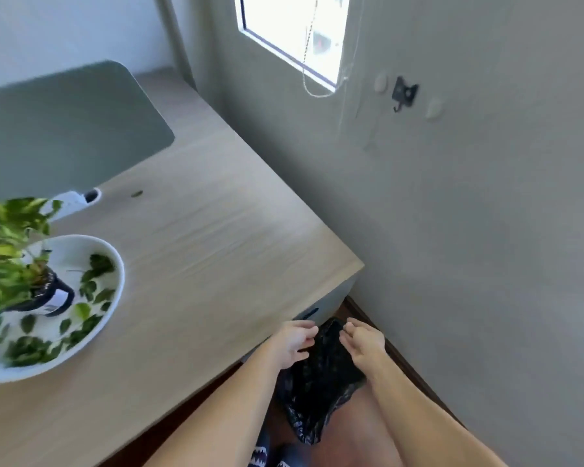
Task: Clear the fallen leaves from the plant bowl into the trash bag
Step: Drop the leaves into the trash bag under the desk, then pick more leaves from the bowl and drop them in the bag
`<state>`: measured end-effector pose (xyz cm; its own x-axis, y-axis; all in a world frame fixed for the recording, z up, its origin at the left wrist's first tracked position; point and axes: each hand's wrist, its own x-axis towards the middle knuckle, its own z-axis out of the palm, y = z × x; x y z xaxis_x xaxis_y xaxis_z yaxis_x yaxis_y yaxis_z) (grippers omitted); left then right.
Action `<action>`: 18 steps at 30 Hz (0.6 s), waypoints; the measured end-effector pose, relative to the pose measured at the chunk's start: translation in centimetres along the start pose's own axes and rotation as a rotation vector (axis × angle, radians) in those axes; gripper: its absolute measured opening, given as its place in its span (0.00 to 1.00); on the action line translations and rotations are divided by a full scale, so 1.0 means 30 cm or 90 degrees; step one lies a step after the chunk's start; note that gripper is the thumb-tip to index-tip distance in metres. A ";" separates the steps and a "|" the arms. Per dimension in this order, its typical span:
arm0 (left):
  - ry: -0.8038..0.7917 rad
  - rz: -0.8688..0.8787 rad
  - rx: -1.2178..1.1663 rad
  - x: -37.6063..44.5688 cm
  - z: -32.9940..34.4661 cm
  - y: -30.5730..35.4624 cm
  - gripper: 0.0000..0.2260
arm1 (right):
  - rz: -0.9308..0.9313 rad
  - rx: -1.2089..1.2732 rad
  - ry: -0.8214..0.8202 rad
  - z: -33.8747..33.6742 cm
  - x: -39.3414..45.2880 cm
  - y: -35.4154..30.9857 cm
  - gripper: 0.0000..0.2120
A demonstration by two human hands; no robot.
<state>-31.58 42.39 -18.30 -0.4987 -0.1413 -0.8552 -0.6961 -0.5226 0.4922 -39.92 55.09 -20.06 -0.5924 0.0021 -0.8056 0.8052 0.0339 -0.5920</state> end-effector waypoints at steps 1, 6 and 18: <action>-0.004 0.036 -0.008 -0.075 -0.027 0.039 0.16 | -0.029 -0.007 -0.025 0.038 -0.049 -0.047 0.10; -0.001 0.127 -0.015 -0.338 -0.225 0.150 0.04 | -0.124 -0.056 -0.110 0.229 -0.181 -0.185 0.07; 0.411 0.168 0.005 -0.644 -1.067 -0.024 0.07 | -0.148 -0.318 -0.407 0.946 -0.526 0.058 0.09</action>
<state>-4.91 18.56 -7.32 -0.2466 -0.7356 -0.6309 -0.5990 -0.3961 0.6959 -28.42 26.75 -9.00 -0.4923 -0.6202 -0.6108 0.4694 0.4018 -0.7863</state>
